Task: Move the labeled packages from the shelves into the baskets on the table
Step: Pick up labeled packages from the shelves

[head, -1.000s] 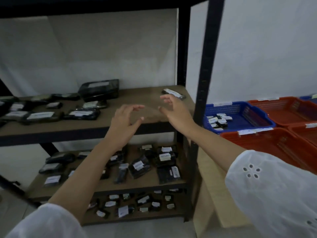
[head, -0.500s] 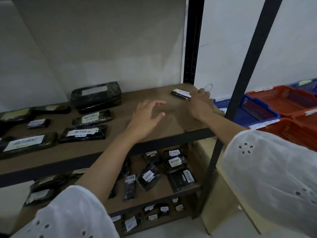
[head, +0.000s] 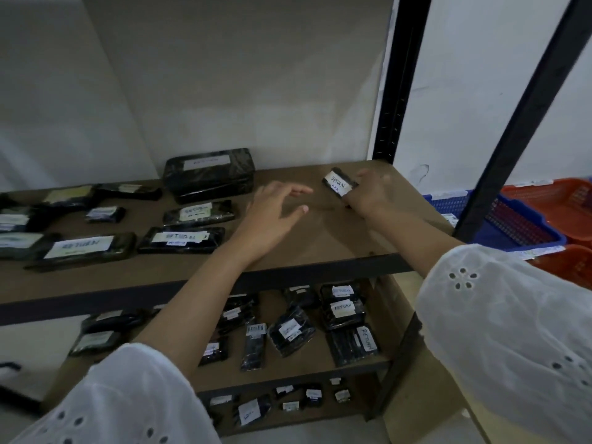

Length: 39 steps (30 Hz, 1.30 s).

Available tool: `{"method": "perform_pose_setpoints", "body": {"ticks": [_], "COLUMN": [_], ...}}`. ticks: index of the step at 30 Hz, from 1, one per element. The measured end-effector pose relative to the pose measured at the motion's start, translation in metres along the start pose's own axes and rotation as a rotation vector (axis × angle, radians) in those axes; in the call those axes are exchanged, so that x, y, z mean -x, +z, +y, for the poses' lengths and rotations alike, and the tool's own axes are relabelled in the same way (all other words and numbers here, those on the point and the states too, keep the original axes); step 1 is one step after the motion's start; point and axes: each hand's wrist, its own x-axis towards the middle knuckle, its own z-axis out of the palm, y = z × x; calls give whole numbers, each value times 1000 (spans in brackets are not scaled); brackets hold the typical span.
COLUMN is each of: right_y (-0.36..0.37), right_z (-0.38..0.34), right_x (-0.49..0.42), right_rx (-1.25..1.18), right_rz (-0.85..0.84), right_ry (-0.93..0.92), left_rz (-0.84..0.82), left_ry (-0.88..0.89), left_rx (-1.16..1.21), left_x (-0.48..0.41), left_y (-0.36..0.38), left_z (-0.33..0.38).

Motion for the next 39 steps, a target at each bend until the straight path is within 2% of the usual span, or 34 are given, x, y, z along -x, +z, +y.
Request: {"method": "perform_pose_setpoints", "body": {"ticks": [4, 7, 12, 16, 21, 24, 31, 34, 39], "right_y": [37, 62, 81, 85, 86, 84, 73, 63, 38], "right_z": [-32, -50, -73, -79, -79, -79, -75, -69, -51], "right_x": [21, 36, 56, 64, 65, 64, 66, 70, 79], "right_rx": [-458, -611, -884, -1003, -1004, -989, -1031, -1089, -1169], "right_rz": [45, 76, -23, -96, -87, -82, -67, -89, -153], "right_ry": [30, 26, 48, 123, 172, 170, 147, 157, 155], "left_rz": [55, 145, 278, 182, -78, -73, 192, 245, 485], "left_ry": [-58, -120, -352, -582, -744, -728, -530, -488, -420], "left_rx": [-27, -127, -306, -425, -614, -609, -149, -96, -35], "left_x": [21, 35, 43, 36, 18, 8, 7, 12, 35], "left_y": [-31, -55, -85, -93, -96, -97, -95, -93, -87], "left_z": [-20, -41, -79, -97, -109, -111, -106, -93, -52]}}
